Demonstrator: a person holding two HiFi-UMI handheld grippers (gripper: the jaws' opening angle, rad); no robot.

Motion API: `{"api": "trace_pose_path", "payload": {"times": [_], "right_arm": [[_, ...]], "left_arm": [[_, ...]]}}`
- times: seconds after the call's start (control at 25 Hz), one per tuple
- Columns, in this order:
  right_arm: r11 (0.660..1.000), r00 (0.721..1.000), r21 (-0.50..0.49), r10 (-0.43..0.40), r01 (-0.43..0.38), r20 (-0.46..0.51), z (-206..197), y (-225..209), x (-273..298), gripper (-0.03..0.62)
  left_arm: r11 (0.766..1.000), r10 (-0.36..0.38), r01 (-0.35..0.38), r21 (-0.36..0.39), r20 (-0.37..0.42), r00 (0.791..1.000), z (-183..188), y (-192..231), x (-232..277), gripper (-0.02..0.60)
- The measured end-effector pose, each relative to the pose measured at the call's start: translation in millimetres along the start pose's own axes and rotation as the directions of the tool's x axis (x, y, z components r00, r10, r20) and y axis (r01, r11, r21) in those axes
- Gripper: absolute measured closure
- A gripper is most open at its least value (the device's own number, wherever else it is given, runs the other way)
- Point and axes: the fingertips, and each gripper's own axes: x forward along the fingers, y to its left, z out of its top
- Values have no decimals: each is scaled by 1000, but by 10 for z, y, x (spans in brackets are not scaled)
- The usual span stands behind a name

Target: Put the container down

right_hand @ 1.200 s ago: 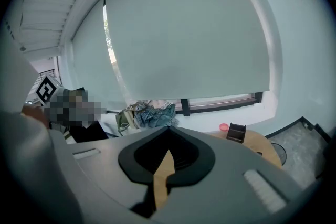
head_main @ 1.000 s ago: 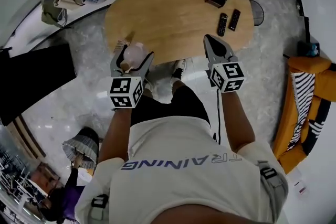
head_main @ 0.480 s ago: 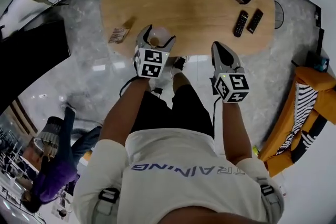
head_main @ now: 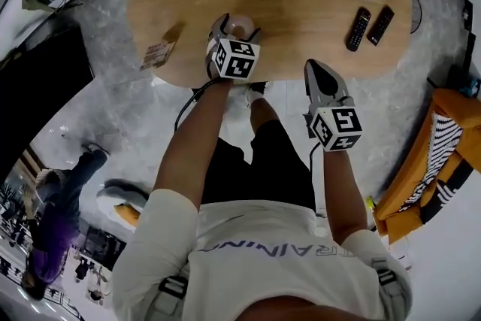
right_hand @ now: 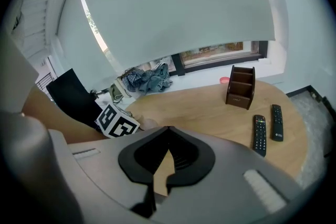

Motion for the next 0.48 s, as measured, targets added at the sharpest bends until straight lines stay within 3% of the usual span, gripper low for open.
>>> {"api": "trace_pose_path", "payload": {"times": [0.2, 0.48], "right_arm": [[1000, 999, 13, -4, 4, -35, -151, -136, 38, 577], [1000, 999, 11, 11, -11, -35, -155, -103, 75, 577]], "left_arm": [[999, 42, -42, -4, -20, 999, -26, 82, 224, 179], [999, 32, -31, 15, -47, 998, -80, 97, 341, 179]]}}
